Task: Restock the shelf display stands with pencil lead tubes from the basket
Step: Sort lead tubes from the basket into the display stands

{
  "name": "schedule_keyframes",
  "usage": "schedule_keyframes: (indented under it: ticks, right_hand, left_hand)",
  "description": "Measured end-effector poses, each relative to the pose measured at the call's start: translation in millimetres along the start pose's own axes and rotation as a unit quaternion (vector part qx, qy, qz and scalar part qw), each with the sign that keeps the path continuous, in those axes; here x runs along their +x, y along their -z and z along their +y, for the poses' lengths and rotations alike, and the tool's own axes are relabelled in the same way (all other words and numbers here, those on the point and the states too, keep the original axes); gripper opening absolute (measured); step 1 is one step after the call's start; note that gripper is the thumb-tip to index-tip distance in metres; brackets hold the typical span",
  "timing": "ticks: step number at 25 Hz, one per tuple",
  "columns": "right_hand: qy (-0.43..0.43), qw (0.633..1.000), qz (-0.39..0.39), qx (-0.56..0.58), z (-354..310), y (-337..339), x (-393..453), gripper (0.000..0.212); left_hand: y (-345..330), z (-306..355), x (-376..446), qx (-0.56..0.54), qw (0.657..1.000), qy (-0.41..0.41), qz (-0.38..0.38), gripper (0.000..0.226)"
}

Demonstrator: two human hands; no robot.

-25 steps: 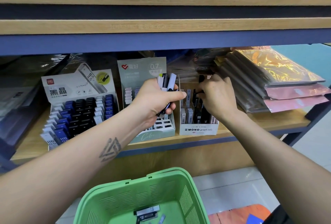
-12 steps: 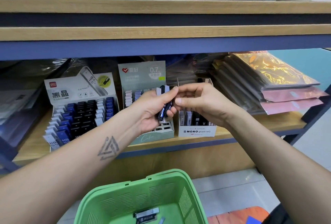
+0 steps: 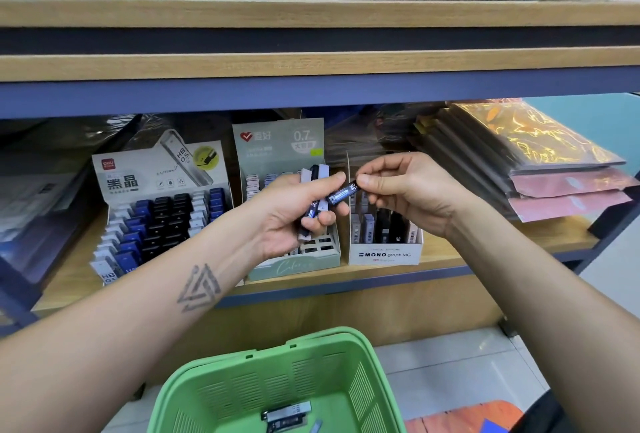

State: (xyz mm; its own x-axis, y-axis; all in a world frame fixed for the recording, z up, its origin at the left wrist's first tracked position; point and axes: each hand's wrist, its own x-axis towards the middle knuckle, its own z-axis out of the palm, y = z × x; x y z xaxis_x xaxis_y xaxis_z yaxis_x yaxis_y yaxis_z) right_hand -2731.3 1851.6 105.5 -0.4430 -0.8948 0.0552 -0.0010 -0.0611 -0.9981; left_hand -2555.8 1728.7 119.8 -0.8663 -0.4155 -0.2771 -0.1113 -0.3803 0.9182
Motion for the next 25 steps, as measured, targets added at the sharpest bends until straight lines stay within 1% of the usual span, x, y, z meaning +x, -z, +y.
schedule_keyframes:
  ticks: [4, 6, 8, 10, 11, 13, 14, 17, 18, 21, 25]
  right_hand:
    - [0.020, 0.998, 0.024, 0.049, -1, 10, 2, 0.023]
    - [0.049, 0.993, 0.092, 0.048, -8, 25, 3, 0.021]
    - [0.090, 0.977, 0.193, -0.018, -16, 45, 4, 0.017]
    - [0.118, 0.942, 0.273, -0.157, -20, 60, 7, 0.014]
    - [0.123, 0.921, 0.293, -0.226, -19, 64, 9, 0.016]
    - [0.141, 0.882, 0.299, -0.335, -17, 61, 15, 0.020]
    - [0.153, 0.865, 0.294, -0.378, -16, 58, 18, 0.021]
    - [0.174, 0.826, 0.280, -0.458, -14, 54, 27, 0.021]
    - [0.175, 0.820, 0.277, -0.469, -15, 53, 29, 0.020]
    - [0.193, 0.821, 0.276, -0.462, -19, 55, 31, 0.020]
    - [0.194, 0.805, 0.258, -0.498, -17, 55, 33, 0.020]
  left_hand:
    - [-3, -1, 1, 0.024, 0.999, -0.024, 0.021, 0.012]
    - [-6, 0, 4, 0.031, 0.999, -0.028, 0.034, 0.014]
    - [-8, 3, 7, 0.039, 0.998, -0.029, 0.045, 0.016]
    - [-11, 7, 11, 0.022, 0.999, -0.011, 0.042, 0.024]
    - [-13, 11, 13, 0.002, 0.999, 0.007, 0.038, 0.026]
    - [-18, 16, 17, -0.046, 0.998, 0.041, 0.019, 0.026]
    - [-20, 18, 19, -0.069, 0.996, 0.049, 0.007, 0.022]
    - [-25, 19, 22, -0.106, 0.993, 0.051, -0.026, 0.011]
    - [-25, 17, 22, -0.111, 0.992, 0.052, -0.035, 0.010]
    - [-23, 15, 22, -0.127, 0.989, 0.058, -0.048, 0.006]
    - [-21, 15, 21, -0.143, 0.987, 0.055, -0.051, 0.011]
